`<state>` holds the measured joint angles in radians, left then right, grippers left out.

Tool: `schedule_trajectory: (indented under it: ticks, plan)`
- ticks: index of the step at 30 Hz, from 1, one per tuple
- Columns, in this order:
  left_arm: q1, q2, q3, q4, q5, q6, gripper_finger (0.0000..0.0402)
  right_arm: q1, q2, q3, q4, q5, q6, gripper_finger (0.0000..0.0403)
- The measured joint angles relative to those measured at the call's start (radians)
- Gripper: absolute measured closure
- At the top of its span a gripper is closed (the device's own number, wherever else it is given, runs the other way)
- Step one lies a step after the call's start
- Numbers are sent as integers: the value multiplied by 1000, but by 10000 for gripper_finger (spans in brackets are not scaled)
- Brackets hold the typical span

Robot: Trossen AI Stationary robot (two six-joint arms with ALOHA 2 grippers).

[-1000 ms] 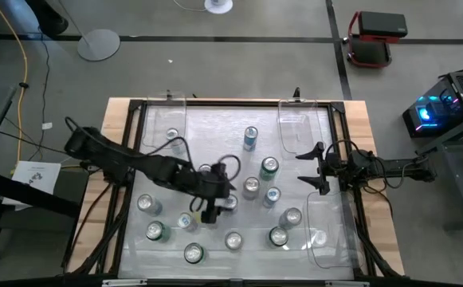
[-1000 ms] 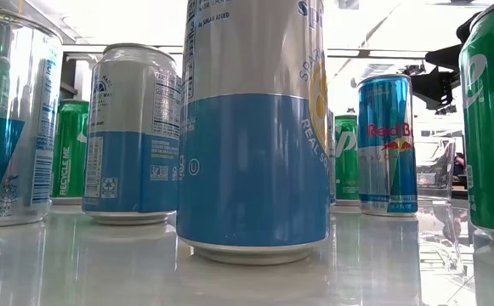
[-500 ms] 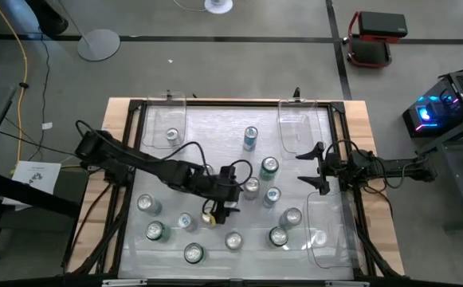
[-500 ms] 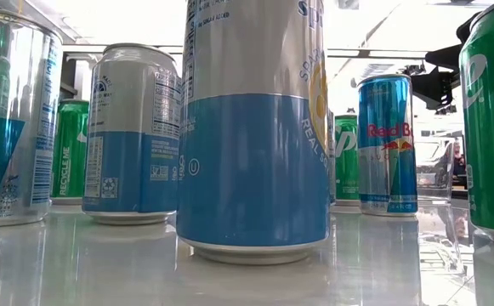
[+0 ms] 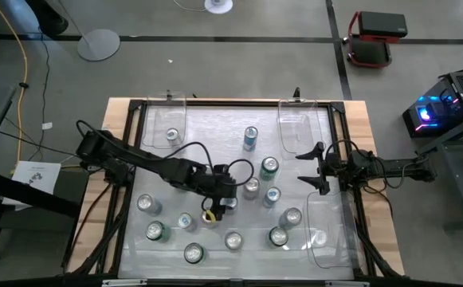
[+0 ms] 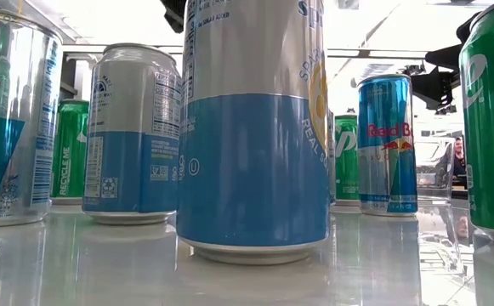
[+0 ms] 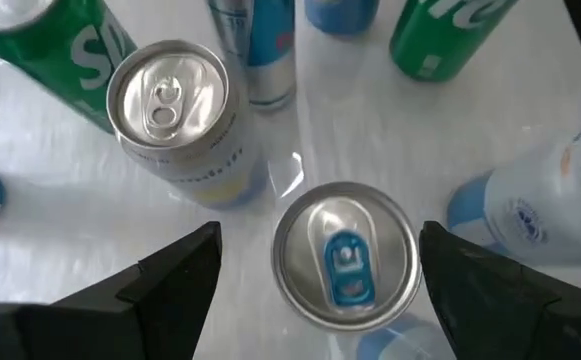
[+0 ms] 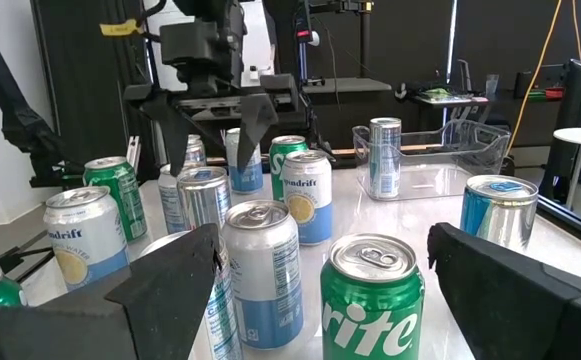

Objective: Sort soda cans
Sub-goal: Put the blue soda can into the top left transparent bin

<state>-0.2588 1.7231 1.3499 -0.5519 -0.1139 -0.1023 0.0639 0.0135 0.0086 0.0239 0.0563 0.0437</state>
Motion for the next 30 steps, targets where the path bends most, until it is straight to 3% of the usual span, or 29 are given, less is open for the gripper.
schedule_trajectory:
  ticks: [10, 30]
  plan:
    - [-12, 45, 5, 18, -10, -12, 84, 0, 0, 0, 0, 0, 0, 53]
    - [-37, -6, -2, -3, -81, 31, 92, 0, 0, 0, 0, 0, 0, 53]
